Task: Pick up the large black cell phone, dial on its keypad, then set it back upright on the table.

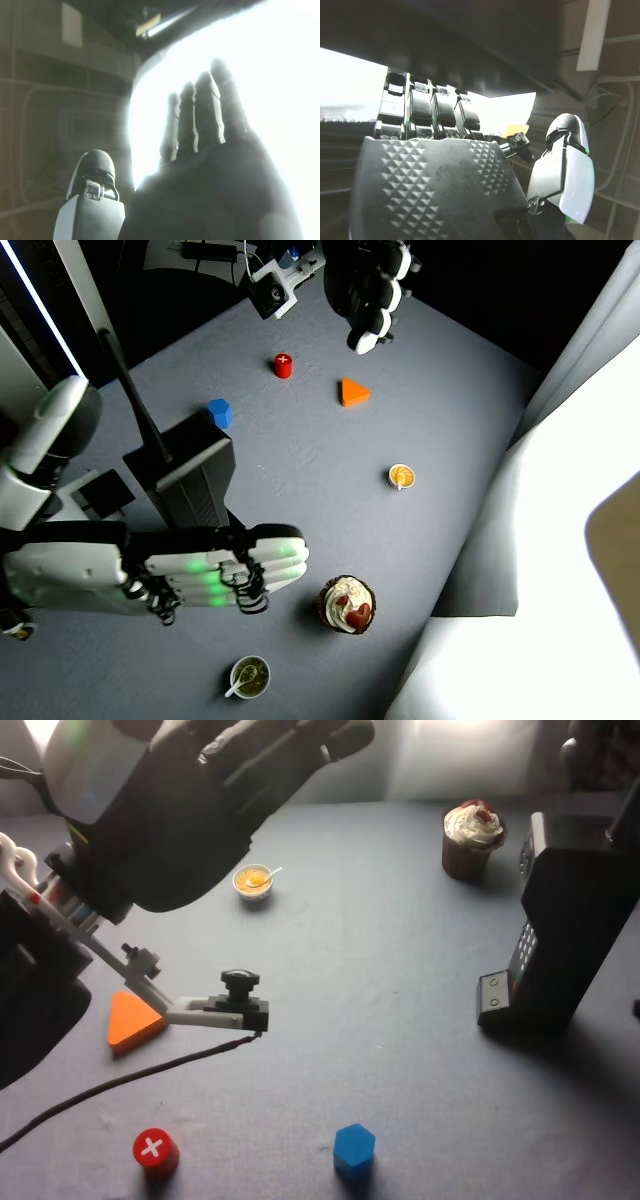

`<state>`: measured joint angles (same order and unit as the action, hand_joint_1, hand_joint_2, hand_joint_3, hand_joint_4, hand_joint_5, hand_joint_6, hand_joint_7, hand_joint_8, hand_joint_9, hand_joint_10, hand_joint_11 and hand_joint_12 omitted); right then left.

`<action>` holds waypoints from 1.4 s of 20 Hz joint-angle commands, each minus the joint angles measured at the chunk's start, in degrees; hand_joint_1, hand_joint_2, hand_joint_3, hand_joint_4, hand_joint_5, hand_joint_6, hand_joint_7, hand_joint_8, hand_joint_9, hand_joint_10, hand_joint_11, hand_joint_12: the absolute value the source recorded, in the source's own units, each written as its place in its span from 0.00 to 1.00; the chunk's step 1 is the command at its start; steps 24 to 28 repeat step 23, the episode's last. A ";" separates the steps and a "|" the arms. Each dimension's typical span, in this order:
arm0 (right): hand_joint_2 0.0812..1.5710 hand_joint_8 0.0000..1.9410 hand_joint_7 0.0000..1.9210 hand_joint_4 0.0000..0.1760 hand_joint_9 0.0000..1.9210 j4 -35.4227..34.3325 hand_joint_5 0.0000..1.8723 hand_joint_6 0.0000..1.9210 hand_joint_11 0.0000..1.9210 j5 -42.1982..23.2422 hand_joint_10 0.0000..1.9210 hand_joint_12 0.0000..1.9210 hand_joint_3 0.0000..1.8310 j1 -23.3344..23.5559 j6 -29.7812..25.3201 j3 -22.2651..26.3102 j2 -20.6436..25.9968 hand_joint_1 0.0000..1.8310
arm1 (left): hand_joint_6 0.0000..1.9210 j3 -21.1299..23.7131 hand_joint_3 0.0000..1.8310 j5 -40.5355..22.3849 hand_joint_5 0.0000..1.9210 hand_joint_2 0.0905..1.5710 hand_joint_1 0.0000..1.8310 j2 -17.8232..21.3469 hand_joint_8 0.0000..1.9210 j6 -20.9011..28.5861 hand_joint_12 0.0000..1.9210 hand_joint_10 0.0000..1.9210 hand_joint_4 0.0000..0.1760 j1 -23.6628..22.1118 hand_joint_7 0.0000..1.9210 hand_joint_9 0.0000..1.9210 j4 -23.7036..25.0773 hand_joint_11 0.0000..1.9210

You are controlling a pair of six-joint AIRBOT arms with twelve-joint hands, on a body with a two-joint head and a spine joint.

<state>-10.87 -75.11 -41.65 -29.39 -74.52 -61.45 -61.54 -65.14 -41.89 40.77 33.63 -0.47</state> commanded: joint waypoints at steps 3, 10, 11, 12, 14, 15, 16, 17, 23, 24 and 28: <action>0.52 0.00 0.05 0.36 0.06 -1.06 0.04 0.00 0.00 -7.00 0.00 0.18 0.00 0.37 -0.37 0.60 3.50 0.04 | 0.00 0.36 0.00 -6.69 0.10 0.74 0.00 -0.12 0.00 0.36 0.28 0.00 0.00 -1.43 0.11 0.10 -0.28 0.00; 0.53 0.00 0.07 0.34 0.08 -1.06 0.05 0.00 0.00 -6.99 0.00 0.25 0.00 -0.72 0.18 6.26 15.91 0.06 | 0.00 0.52 0.00 -6.42 0.10 0.74 0.00 -0.13 0.00 0.38 0.34 0.00 0.00 -1.63 0.12 0.12 -0.39 0.00; 0.54 0.00 0.08 0.35 0.09 -1.06 0.06 0.00 0.00 -6.99 0.00 0.26 0.00 -1.28 0.68 7.30 17.49 0.06 | 0.00 0.53 0.00 -6.45 0.09 0.73 0.00 -0.10 0.00 0.38 0.34 0.00 0.00 -1.54 0.11 0.11 -0.48 0.00; 0.54 0.00 0.08 0.33 0.08 -1.19 0.05 0.00 0.00 -7.00 0.00 0.24 0.00 -2.86 0.89 9.30 20.26 0.05 | 0.00 0.54 0.00 -6.44 0.10 0.74 0.00 0.18 0.00 0.39 0.35 0.00 0.00 -1.55 0.11 0.11 -0.78 0.00; 0.53 0.00 0.08 0.33 0.08 -1.83 0.04 0.00 0.00 -7.49 0.00 0.24 0.00 -5.37 1.37 12.11 23.60 0.04 | 0.00 0.83 0.00 -6.36 0.09 0.74 0.00 0.54 0.00 -0.16 0.33 0.00 0.00 -1.69 0.11 0.10 -2.73 0.00; 0.53 0.00 0.08 0.33 0.08 -1.95 0.04 0.00 0.00 -8.02 0.00 0.24 0.00 -6.44 1.58 13.32 25.09 0.04 | 0.00 0.96 0.00 -6.37 0.09 0.74 0.00 0.68 0.00 -0.35 0.32 0.00 0.00 -1.70 0.10 0.10 -3.30 0.00; 0.51 0.00 0.07 0.35 0.08 -2.65 0.05 0.00 0.00 -8.40 0.00 0.24 0.00 -7.91 2.58 15.20 27.41 0.05 | 0.00 1.01 0.00 -6.33 0.09 0.74 0.00 0.93 0.00 -0.38 0.30 0.00 0.00 -1.67 0.10 0.10 -3.21 0.00; 0.51 0.00 0.06 0.38 0.07 -3.58 0.04 0.00 0.00 -8.55 0.00 0.24 0.00 -8.68 3.19 16.51 28.69 0.04 | 0.00 1.03 0.00 -6.29 0.09 0.74 0.00 1.07 0.00 -0.38 0.30 0.00 0.00 -1.67 0.10 0.09 -3.07 0.00; 0.54 0.00 0.09 0.34 0.09 -8.18 0.06 0.00 0.00 -13.12 0.00 0.31 0.01 -22.00 7.04 25.08 38.48 0.01 | 0.00 1.75 0.00 -6.13 0.09 0.74 0.00 2.25 0.00 -0.36 0.31 0.00 0.00 -1.80 0.11 0.10 -3.43 0.00; 0.54 0.00 0.09 0.34 0.09 -8.18 0.06 0.00 0.00 -13.12 0.00 0.31 0.01 -22.00 7.04 25.08 38.48 0.01 | 0.00 1.75 0.00 -6.13 0.09 0.74 0.00 2.25 0.00 -0.36 0.31 0.00 0.00 -1.80 0.11 0.10 -3.43 0.00; 0.54 0.00 0.09 0.34 0.09 -8.18 0.06 0.00 0.00 -13.12 0.00 0.31 0.01 -22.00 7.04 25.08 38.48 0.01 | 0.00 1.75 0.00 -6.13 0.09 0.74 0.00 2.25 0.00 -0.36 0.31 0.00 0.00 -1.80 0.11 0.10 -3.43 0.00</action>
